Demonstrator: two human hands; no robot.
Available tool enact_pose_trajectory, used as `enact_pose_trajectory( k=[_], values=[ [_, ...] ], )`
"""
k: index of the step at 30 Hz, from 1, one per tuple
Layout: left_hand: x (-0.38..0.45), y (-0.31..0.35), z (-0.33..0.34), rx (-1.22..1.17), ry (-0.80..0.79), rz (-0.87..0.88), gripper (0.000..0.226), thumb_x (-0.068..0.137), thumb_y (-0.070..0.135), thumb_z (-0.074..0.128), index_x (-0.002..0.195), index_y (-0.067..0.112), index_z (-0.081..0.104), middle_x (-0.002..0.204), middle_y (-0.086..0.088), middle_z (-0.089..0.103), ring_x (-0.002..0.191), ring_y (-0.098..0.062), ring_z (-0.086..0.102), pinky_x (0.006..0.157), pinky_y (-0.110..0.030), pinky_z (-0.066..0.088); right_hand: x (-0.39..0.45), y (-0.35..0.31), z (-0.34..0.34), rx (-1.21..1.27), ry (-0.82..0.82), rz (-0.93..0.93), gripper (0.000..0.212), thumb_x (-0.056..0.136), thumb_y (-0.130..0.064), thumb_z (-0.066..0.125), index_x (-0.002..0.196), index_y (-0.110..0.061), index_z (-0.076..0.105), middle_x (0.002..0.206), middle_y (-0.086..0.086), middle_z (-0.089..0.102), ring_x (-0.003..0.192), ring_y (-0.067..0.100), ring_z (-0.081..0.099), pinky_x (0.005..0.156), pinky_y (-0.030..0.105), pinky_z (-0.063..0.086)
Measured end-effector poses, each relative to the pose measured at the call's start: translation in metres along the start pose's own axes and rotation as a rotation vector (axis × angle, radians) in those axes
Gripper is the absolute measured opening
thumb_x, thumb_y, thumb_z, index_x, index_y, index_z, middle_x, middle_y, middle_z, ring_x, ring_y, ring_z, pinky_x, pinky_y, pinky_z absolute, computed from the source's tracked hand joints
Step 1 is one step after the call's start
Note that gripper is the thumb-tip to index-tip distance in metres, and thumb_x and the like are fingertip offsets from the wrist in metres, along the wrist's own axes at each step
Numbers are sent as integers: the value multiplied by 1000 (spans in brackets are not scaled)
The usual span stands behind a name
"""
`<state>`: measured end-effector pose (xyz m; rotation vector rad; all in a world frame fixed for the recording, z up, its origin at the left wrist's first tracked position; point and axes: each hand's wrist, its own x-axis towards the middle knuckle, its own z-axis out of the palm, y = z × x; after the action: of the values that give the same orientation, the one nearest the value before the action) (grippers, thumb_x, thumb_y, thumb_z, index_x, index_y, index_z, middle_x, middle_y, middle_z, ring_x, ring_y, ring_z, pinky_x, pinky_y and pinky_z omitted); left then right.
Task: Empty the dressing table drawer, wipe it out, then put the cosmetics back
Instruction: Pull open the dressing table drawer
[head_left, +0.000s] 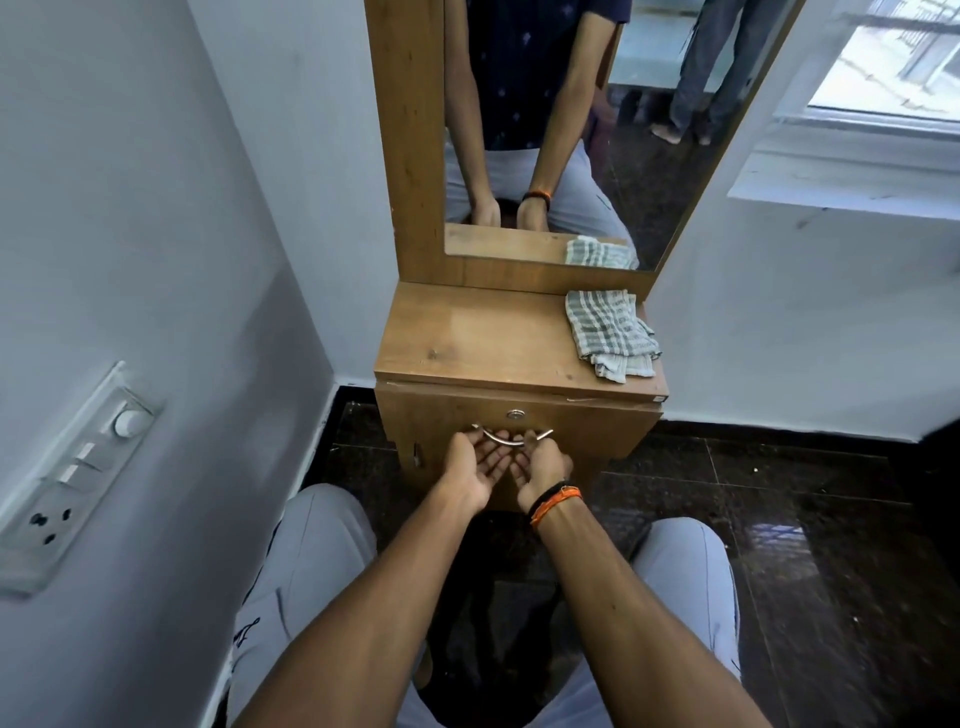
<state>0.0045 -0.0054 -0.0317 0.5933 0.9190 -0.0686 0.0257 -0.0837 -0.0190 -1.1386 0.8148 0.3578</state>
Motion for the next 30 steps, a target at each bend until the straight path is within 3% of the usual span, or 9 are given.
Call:
enact_pose_trajectory(
  k=[7,11,17,23,28,30],
  values=[
    [-29,-28,-36,-32,28,-15,30,99,24,42,105,10,68,103,-13,75,98,-25,69,94,-37,49,-23,29,-36,48,50,54,7,86,-7,62,88,-11,67,84,1,65,77,14,57,70,30,45],
    [-45,-40,-47,-39,46,-16,33,100,30,40,105,13,67,102,-12,76,95,-25,70,87,-36,51,-36,40,-49,105,56,85,5,82,-9,61,82,-11,65,78,1,62,73,14,56,67,28,45],
    [-68,-58,-67,14,85,-20,37,96,22,35,111,7,66,97,-13,76,89,-26,70,75,-33,52,-51,54,-69,88,80,93,9,80,-10,56,74,-10,63,68,2,60,61,14,52,57,26,43],
    [-95,-70,-84,57,151,-32,39,100,26,32,87,10,64,81,-13,76,78,-26,70,67,-32,52,-73,71,-88,51,115,74,15,83,-6,50,73,-8,61,66,4,58,58,15,51,52,25,44],
    [-111,-79,-98,48,197,-43,44,104,30,30,88,10,66,75,-12,74,68,-24,68,51,-27,52,-88,84,-102,19,111,90,14,83,-7,51,75,-10,61,69,3,59,60,14,52,53,25,44],
    [-115,-83,-100,43,211,-38,45,104,30,29,86,10,66,69,-11,73,66,-23,67,52,-28,51,-93,86,-107,15,121,90,13,84,-5,52,76,-10,62,68,3,59,59,14,53,53,25,44]
  ],
)
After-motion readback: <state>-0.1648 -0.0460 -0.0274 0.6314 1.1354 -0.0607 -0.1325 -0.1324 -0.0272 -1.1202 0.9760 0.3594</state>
